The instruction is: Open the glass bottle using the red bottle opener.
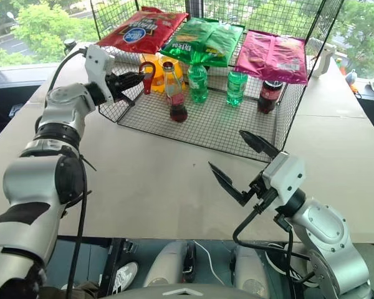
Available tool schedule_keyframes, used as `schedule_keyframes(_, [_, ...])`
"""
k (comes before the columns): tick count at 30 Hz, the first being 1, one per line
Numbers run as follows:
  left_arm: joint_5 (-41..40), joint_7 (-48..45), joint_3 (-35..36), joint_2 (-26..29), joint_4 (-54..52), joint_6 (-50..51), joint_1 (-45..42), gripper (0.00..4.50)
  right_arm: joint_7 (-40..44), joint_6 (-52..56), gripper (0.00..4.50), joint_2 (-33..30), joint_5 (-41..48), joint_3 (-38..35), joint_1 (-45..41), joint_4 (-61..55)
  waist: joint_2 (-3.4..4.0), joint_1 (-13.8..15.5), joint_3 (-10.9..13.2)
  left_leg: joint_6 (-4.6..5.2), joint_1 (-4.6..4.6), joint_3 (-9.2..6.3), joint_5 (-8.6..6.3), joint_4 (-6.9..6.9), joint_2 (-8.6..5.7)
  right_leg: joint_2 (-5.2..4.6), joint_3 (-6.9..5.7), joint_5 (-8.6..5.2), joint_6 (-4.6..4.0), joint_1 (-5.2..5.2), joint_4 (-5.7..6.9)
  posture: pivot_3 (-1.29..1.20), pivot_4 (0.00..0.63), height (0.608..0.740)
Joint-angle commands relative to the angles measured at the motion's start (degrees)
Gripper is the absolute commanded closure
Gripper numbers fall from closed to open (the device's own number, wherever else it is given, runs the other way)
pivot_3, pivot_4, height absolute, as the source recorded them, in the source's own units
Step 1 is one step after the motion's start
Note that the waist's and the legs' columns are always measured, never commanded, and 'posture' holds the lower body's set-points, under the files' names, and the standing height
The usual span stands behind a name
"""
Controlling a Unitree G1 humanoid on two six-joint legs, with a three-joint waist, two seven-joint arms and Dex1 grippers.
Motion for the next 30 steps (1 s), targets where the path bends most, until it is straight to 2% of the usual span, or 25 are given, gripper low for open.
schedule_keyframes(1, [-1.5, -4.2, 0.8, 1.2, -3.3, -0.6, 0.1, 4.43, -0.3, 0.0, 0.00, -0.1, 0.8, -0.6, -0.8, -1.2, 0.00, 0.1, 0.0, 0.00, -0.01, 0.01, 0.00, 0.00, 0.00, -0.01, -0.01, 0.00, 0.00, 0.00, 0.00, 0.00, 0.150, 0.740])
schedule_keyframes(9, [-4.0, -9.9, 2.2, 2.7, -6.1, 0.4, 3.2, 4.43, -0.8, 2.5, 0.00, 0.3, 2.0, -0.8, -2.8, 0.3, -0.02, -0.1, 0.0, 0.00, 0.03, -0.04, 0.00, 0.02, 0.03, -0.05, 0.01, -0.06, -0.10, 0.00, 0.08, 0.00, 0.150, 0.740])
schedule_keyframes(13, [-7.2, -14.2, 3.8, 4.3, -10.1, 4.9, 6.2, 4.43, -2.6, 4.7, 0.00, 0.2, 1.6, -1.8, -3.8, 0.7, -0.02, -0.2, 0.0, 0.00, 0.05, -0.03, 0.00, 0.02, 0.04, -0.05, 0.02, -0.06, -0.10, -0.01, 0.14, 0.00, 0.150, 0.740])
schedule_keyframes(19, [-15.0, -21.9, 6.6, 8.5, -24.8, 19.8, 15.7, 4.43, -4.8, 11.9, 0.00, -2.0, 1.5, -1.7, -4.5, -1.1, -0.02, -0.2, 0.0, 0.00, 0.07, -0.05, 0.00, 0.02, 0.10, -0.08, 0.07, -0.12, -0.21, -0.02, 0.18, 0.00, 0.150, 0.740])
schedule_keyframes(21, [-20.8, -24.9, 7.8, 10.5, -33.2, 31.6, 20.3, 4.43, -7.5, 17.8, 0.00, -3.7, 0.9, -2.0, -5.0, -3.2, -0.01, -0.3, 0.0, 0.00, 0.08, -0.06, 0.00, 0.02, 0.10, -0.10, 0.07, -0.13, -0.23, -0.02, 0.19, 0.00, 0.150, 0.740])
schedule_keyframes(23, [-26.1, -26.8, 8.0, 12.1, -42.0, 41.9, 25.1, 4.43, -7.3, 23.0, 0.00, -4.6, 6.4, -3.5, -6.6, -3.6, -0.04, -0.4, 0.0, 0.00, 0.07, -0.06, 0.00, 0.02, 0.11, -0.14, 0.09, -0.14, -0.24, -0.04, 0.20, 0.00, 0.150, 0.740])
schedule_keyframes(26, [-32.2, -26.5, 7.0, 12.4, -53.8, 52.8, 31.4, 4.43, -6.9, 29.2, 0.00, -3.8, 19.5, -7.5, -11.2, -1.3, -0.03, -0.2, 0.0, 0.00, 0.09, -0.11, 0.00, 0.02, 0.12, -0.17, 0.08, -0.14, -0.25, -0.02, 0.21, 0.00, 0.150, 0.740])
schedule_keyframes(30, [-37.5, -22.0, 5.0, 7.8, -64.7, 59.3, 34.1, 4.43, -7.7, 38.2, 0.00, -5.7, 33.6, -9.4, -17.1, 3.1, -0.05, 0.1, 0.0, -0.01, 0.16, -0.18, 0.00, 0.03, 0.12, -0.25, 0.03, -0.14, -0.26, 0.00, 0.20, 0.00, 0.150, 0.740])
